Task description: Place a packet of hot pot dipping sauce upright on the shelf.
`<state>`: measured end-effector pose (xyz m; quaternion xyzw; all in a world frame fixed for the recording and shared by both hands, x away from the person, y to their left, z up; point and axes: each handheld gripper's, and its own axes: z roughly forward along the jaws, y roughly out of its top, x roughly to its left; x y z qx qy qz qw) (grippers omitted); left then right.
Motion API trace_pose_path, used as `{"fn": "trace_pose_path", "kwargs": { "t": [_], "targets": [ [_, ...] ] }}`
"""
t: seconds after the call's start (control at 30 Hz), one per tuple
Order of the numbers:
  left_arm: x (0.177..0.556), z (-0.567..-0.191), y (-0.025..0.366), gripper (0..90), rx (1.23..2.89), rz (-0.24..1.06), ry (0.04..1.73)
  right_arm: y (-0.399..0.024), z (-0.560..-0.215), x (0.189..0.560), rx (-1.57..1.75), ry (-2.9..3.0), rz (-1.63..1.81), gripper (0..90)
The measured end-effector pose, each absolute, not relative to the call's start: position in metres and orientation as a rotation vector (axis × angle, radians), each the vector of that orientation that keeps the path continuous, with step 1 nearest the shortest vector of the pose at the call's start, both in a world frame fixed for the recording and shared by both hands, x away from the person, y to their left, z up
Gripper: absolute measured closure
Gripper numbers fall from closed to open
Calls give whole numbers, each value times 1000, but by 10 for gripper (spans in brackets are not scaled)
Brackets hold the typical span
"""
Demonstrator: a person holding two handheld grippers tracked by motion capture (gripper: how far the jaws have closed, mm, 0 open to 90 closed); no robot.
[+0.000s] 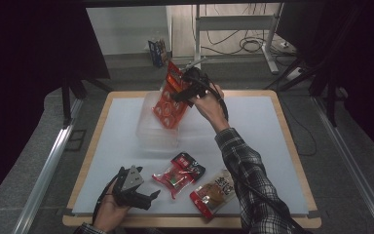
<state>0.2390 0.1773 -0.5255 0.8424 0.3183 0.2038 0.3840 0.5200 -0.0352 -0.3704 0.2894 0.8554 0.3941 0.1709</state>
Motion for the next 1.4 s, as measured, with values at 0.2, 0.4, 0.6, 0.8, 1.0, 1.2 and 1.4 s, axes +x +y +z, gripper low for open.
{"fn": "trace_pose_path", "kwargs": {
  "t": [0.2, 0.4, 0.6, 0.8, 1.0, 1.2, 1.4],
  "targets": [
    [239, -525, 180, 17, 2125, 518, 807, -42, -371, 514, 818, 2427, 1106, 0],
    [240, -525, 182, 17, 2109, 504, 821, -49, -375, 508, 816, 2441, 1083, 0],
    [241, -525, 183, 18, 2096, 498, 834, -58, -378, 503, 812, 2442, 1087, 0],
    [241, -525, 182, 17, 2102, 506, 841, -69, -382, 496, 808, 2435, 1079, 0],
    [241, -525, 181, 17, 2100, 505, 849, -79, -386, 487, 815, 2440, 1088, 0],
    [240, -524, 180, 19, 2100, 499, 857, -86, -393, 476, 791, 2461, 1090, 0],
    [240, -524, 179, 18, 2102, 490, 868, -91, -400, 462, 786, 2480, 1096, 0]
  ]
}}
